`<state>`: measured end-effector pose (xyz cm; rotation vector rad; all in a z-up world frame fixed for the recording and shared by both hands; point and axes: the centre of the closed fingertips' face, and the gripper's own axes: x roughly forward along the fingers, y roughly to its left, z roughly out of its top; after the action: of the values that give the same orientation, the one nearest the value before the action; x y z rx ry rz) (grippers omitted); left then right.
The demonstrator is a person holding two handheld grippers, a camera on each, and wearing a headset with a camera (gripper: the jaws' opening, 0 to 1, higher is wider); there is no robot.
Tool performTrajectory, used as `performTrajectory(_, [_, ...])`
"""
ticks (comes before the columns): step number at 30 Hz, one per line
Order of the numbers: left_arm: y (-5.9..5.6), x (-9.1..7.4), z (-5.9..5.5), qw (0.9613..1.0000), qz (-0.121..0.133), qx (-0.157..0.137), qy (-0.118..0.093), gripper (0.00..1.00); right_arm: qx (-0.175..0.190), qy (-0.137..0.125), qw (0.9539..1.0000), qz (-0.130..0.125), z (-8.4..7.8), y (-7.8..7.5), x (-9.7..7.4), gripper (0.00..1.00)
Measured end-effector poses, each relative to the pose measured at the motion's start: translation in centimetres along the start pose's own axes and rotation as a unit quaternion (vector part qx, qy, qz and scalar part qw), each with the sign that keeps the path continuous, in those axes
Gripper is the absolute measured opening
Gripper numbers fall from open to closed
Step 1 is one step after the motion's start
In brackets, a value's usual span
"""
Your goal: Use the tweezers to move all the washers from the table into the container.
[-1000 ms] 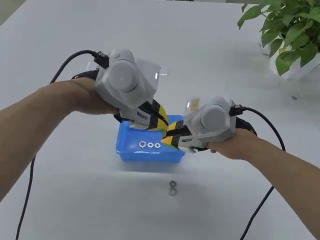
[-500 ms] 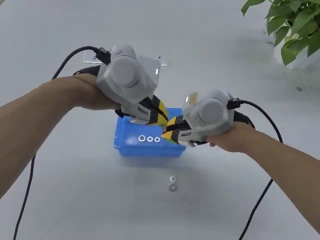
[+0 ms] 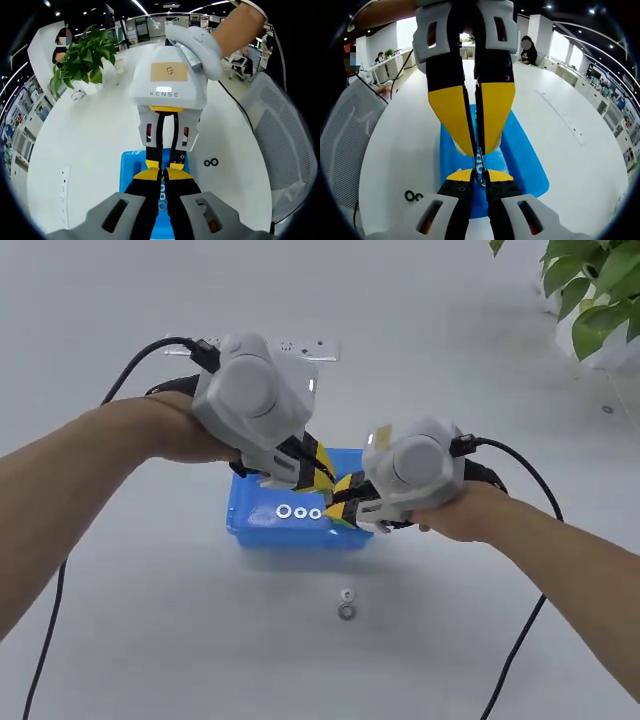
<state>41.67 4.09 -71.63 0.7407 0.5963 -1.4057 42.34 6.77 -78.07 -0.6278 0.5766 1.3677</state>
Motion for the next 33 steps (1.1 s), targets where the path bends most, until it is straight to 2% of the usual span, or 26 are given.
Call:
performTrajectory(8, [0.1,-0.1,0.0,1.0000,-0.001,-0.007,-0.002,0.06,0.002,-0.001,1.0000,0.003,0.0,-0.1,0.0,0.11])
performTrajectory(19, [-0.2,-0.2,0.0,1.0000,-0.002,-0.001,0.002,0.06,-0.005,0.002,1.0000,0.003,0.1,0.1,-0.1,0.11])
performTrajectory(33, [-0.7,-1.3,0.9,0.9999,0.008,0.007,0.000,0.06,-0.016,-0.001,0.9999,-0.006,1.1,0.5,-1.0,0.11])
